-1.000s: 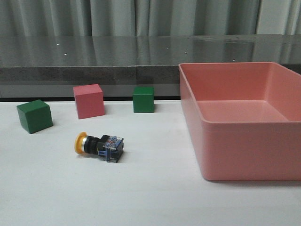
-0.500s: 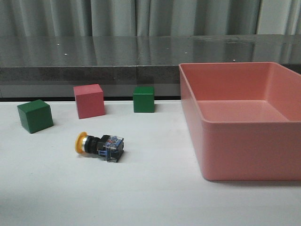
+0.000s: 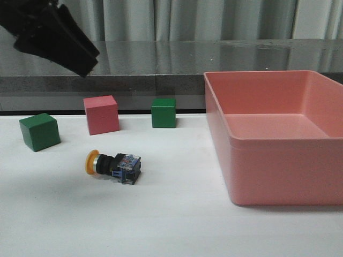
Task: Place and stand button with both arms
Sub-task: 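Lower the left gripper and grasp the button by its yellow cap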
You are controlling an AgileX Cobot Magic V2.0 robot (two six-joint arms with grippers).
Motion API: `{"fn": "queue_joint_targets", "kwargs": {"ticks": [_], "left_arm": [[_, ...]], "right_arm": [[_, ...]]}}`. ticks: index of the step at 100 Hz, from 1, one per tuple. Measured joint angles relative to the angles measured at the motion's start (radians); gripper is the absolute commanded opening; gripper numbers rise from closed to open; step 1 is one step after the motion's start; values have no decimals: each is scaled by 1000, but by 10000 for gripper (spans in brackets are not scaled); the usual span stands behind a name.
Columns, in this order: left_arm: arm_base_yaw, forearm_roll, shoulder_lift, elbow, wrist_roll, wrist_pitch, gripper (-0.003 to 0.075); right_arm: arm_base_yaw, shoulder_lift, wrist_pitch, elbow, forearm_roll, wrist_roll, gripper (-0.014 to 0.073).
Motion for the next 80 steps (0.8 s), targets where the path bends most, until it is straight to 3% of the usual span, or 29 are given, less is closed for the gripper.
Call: {"fn": "queue_joint_targets", "kwargs": {"ticks": [23,45,65,80], "left_arm": [[7,-57,173,-98,35,30,545],[7,-61,188,-106,41,37,544],[7,-59,188,-91,147,39,483],[9,-54,188,-44,210,39,479]], "right_arm": [[0,0,2,0,0,0,-61],[0,0,2,0,0,0,-61],[0,0,3,0,2,0,-61],[0,0,3,7,2,0,-61]]}}
